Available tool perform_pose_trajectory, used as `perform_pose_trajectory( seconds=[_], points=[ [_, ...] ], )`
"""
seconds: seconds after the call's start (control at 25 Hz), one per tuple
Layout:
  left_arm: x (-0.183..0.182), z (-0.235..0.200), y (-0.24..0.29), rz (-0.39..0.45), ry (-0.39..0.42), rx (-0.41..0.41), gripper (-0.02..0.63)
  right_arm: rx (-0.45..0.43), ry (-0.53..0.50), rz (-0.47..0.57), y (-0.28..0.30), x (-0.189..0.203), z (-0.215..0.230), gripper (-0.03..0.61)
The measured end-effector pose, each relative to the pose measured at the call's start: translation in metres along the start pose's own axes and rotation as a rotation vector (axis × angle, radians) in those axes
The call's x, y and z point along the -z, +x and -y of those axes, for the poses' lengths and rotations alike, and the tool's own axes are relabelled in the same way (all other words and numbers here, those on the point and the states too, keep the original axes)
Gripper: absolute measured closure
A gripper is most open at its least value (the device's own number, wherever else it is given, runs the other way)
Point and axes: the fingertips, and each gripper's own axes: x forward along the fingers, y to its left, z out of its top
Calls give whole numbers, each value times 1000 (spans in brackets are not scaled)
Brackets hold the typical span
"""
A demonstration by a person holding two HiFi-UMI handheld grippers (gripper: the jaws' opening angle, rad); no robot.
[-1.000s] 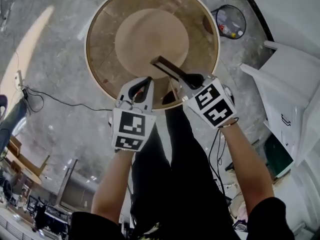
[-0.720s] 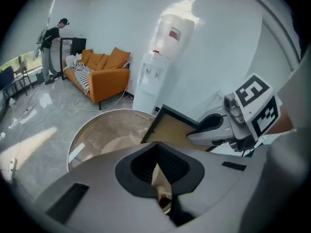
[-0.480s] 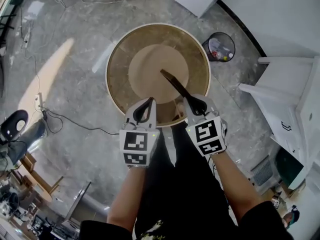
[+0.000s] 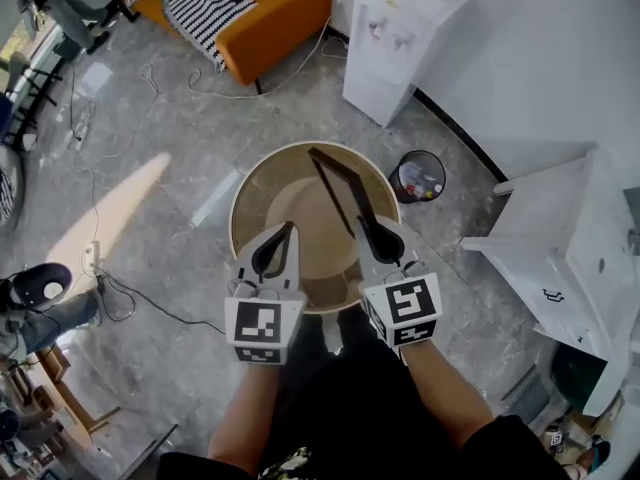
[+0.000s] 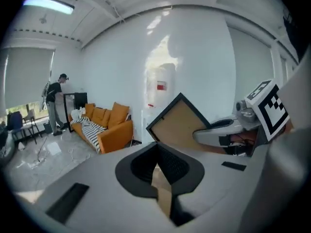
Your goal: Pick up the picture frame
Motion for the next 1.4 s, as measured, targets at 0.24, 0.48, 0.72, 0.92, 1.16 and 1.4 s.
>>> perform_pose_trajectory(
  seconds=[0.24, 0.48, 0.72, 0.92, 1.16, 1.4],
  points=[
    [-80, -9, -32, 140, 85, -53, 600, -6, -50, 170, -28, -94, -6, 568],
    [-135, -10, -54, 240, 141, -83, 600, -11, -78, 271, -55, -141, -10, 568],
    [-186, -4, -83, 357, 121, -126, 600, 5, -137, 369, -82, -184, -14, 569],
    [-217, -3, -111, 443, 141, -179, 600, 12, -167, 464, -110, -218, -22, 568],
    [-239, -11, -139, 522, 119, -204, 600, 33, -184, 524, -134, -245, -24, 568],
    [-262, -22, -171, 584, 130, -237, 600, 51, -193, 607, -149, -274, -35, 568]
  ],
)
